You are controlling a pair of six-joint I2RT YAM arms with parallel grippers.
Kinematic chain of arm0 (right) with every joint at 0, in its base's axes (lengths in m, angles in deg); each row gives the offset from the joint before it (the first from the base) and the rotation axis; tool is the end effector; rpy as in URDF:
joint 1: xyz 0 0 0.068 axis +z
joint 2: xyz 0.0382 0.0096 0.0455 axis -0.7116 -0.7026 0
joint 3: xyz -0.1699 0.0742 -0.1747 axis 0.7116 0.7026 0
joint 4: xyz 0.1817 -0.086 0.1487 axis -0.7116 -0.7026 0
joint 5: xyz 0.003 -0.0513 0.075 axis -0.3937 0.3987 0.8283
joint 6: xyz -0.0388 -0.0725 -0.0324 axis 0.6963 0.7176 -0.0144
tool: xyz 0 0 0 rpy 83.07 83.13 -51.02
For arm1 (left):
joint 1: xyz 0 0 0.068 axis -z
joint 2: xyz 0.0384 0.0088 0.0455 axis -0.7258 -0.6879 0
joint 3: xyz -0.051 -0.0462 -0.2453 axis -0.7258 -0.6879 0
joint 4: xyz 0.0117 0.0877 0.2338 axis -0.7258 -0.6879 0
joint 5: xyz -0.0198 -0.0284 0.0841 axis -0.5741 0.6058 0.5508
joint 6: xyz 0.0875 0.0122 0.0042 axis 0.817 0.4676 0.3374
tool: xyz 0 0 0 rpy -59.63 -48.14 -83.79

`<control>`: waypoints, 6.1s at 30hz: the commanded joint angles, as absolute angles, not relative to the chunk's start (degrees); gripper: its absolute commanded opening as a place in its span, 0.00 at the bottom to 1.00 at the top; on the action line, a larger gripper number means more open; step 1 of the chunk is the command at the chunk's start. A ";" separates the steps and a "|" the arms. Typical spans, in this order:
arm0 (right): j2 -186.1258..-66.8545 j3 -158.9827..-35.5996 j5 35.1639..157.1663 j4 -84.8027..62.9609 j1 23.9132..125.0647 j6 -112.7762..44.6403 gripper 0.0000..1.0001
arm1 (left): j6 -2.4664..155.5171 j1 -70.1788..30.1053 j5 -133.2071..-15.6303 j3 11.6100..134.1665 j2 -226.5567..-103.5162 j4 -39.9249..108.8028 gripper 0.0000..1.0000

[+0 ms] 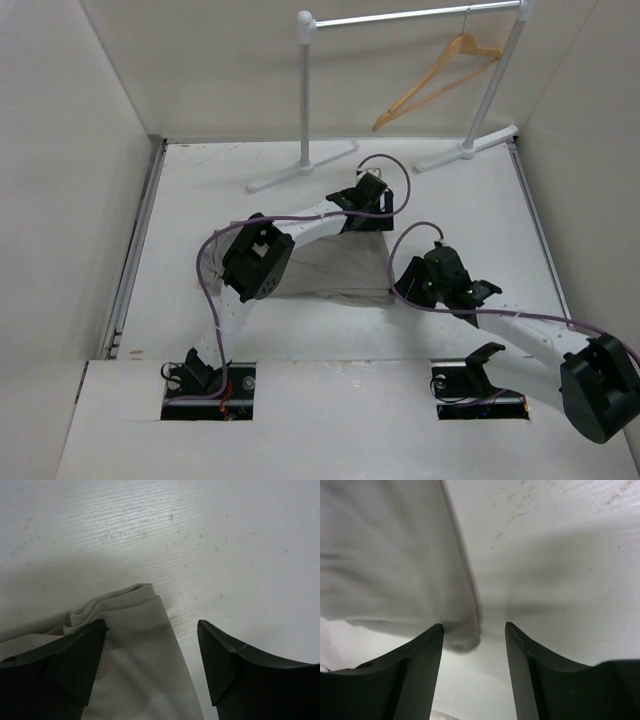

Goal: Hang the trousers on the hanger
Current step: Fold the trousers at the center of the board, then pick up the hanger from the clothesline, then place the trousers on the hanger.

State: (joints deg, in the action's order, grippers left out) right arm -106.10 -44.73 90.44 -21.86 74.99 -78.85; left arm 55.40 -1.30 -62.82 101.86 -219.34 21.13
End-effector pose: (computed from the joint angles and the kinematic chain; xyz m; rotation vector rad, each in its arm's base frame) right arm 0.1905 0.1115 0.1175 0.4696 2.5015 0.6492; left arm 0.3744 -0.3709 0.1461 0.2244 2.3378 -0.6392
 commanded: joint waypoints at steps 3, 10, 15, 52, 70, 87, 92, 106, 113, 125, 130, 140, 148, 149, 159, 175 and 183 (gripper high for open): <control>-97.28 -52.93 88.18 -31.84 73.45 -75.69 0.64 | 53.66 -3.95 -60.71 95.74 -206.81 25.20 0.83; -93.92 -69.79 88.79 -39.33 65.63 -70.24 0.69 | 51.11 -5.10 -63.78 86.87 -194.24 31.28 0.97; -107.42 -89.90 90.80 -34.42 61.76 -64.36 0.16 | 47.24 -5.71 -63.34 75.01 -184.31 36.10 0.94; -157.75 -150.69 108.12 -20.17 54.11 -65.31 0.16 | 43.19 -13.97 -63.43 40.18 -149.83 25.30 0.47; -133.22 -101.30 111.81 -8.48 55.60 -65.22 0.14 | 43.02 -11.87 -64.84 53.79 -153.78 25.39 0.63; -110.11 -65.62 108.48 -8.48 67.72 -69.97 0.10 | 45.91 0.52 -62.91 77.97 -176.01 33.56 0.69; -104.57 -60.34 106.37 -10.06 70.98 -71.72 0.11 | 47.23 4.91 -61.07 79.21 -179.19 34.53 0.69; -93.68 -55.41 104.26 -18.40 77.31 -74.98 0.14 | 50.93 10.63 -53.69 84.48 -189.12 31.90 0.15; -82.34 -53.21 100.92 -29.38 75.29 -77.44 0.55 | 42.06 13.36 -45.94 75.17 -185.96 40.41 0.07; -83.78 -55.93 98.63 -36.53 64.21 -73.93 0.09 | 28.97 13.27 -44.53 64.98 -187.27 53.68 0.07; -94.87 -58.74 94.86 -30.81 65.44 -69.71 0.13 | 24.83 13.27 -45.15 60.76 -188.24 59.74 0.07; -114.56 -60.77 95.21 -17.99 65.36 -67.95 0.24 | 22.80 13.53 -44.36 52.76 -191.49 69.16 0.08; -127.49 -64.81 94.24 -12.70 65.36 -67.86 0.41 | 23.24 13.45 -37.69 50.29 -193.25 71.18 0.08; -128.54 -65.16 94.06 -12.44 65.36 -67.68 0.42 | 23.24 13.36 -37.16 50.20 -193.34 71.18 0.08; -134.08 -65.69 93.71 -12.70 65.36 -66.54 0.49 | 22.98 13.62 -35.75 49.32 -196.06 70.39 0.09; -133.75 -63.94 91.95 -13.33 66.68 -68.56 0.10 | 20.43 13.62 -35.57 47.83 -197.65 70.75 0.10; -122.67 -65.60 95.37 -14.01 60.35 -70.85 0.08 | 21.66 10.90 -36.97 40.81 -192.47 69.25 0.10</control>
State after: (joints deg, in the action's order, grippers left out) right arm -126.01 -63.52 94.13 -14.82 62.73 -69.64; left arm 20.43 12.42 -37.36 44.73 -194.90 76.28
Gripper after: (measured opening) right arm 0.084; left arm 0.146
